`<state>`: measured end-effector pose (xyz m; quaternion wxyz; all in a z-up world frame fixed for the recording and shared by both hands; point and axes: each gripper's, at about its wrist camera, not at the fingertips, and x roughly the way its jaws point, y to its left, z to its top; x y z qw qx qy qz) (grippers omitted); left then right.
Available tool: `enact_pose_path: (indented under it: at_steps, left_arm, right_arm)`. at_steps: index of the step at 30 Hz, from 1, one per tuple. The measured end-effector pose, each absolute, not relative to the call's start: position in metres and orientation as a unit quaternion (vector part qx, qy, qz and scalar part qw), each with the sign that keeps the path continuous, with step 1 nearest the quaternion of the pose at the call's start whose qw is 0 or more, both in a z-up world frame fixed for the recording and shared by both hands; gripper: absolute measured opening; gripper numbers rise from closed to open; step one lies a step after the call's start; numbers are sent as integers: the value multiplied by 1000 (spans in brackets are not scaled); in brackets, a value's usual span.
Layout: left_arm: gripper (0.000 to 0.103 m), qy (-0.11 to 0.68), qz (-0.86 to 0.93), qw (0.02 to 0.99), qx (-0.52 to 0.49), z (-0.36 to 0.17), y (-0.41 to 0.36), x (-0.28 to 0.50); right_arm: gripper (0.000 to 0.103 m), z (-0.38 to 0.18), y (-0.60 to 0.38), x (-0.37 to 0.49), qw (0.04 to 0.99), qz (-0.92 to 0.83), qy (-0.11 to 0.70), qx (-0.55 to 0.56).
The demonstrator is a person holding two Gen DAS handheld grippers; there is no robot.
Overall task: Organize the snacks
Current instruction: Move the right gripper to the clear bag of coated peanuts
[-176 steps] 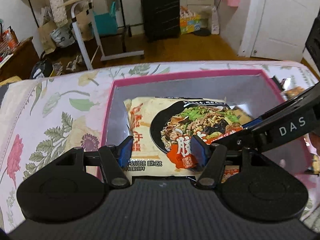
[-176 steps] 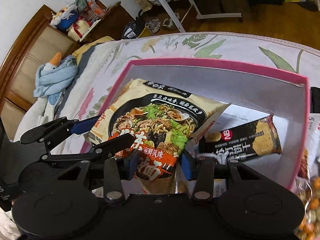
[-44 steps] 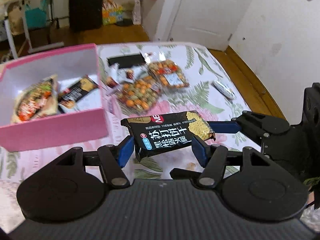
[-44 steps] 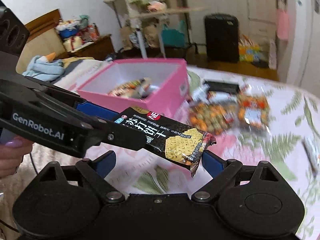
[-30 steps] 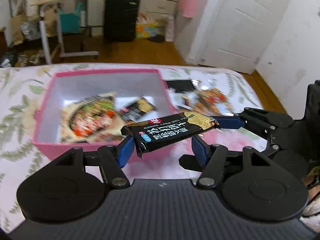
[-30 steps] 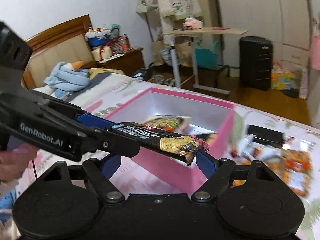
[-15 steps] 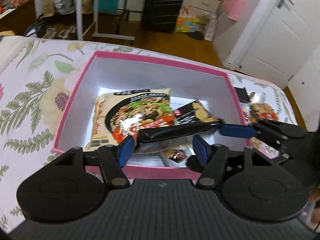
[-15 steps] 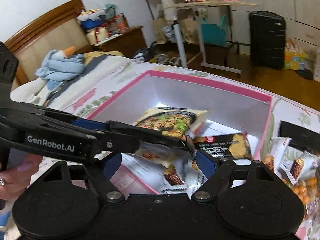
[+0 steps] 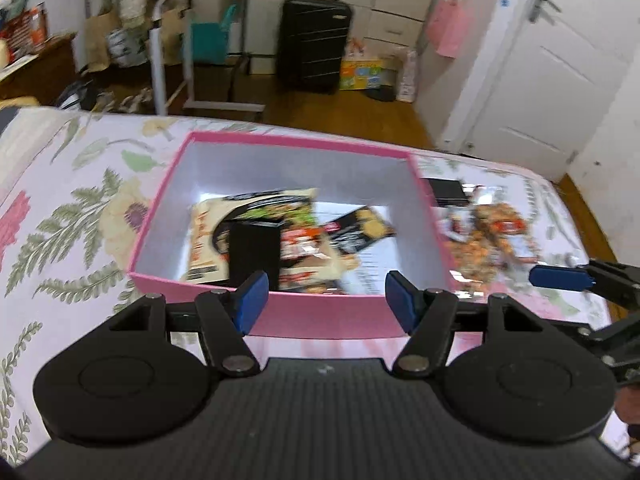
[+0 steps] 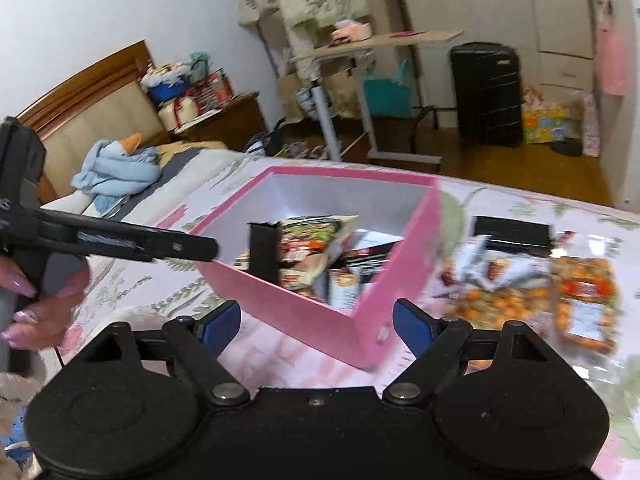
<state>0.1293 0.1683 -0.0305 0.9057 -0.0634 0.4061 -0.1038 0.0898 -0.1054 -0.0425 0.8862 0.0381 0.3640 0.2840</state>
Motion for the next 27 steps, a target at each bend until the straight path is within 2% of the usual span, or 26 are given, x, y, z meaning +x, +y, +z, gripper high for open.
enact_pose_path:
  at_steps: [5,11,18,27]
  left_arm:
    - [64,396,-149,905,-50,-4,135,118]
    - [62,400,-204,893,-40,0,87,116]
    - [61,409,-254,876,-21,-18,14,142]
    - [58,431,-250,867,-18,-74,-71,216]
  right_arm:
    - [87,-28,-143,74,901,251,351,37]
    - [87,-25,-184,63,919,210,332,29]
    - [90,-43,-219,82,925,184,331,17]
    - [89,-96,-246,152,918,155,365,13]
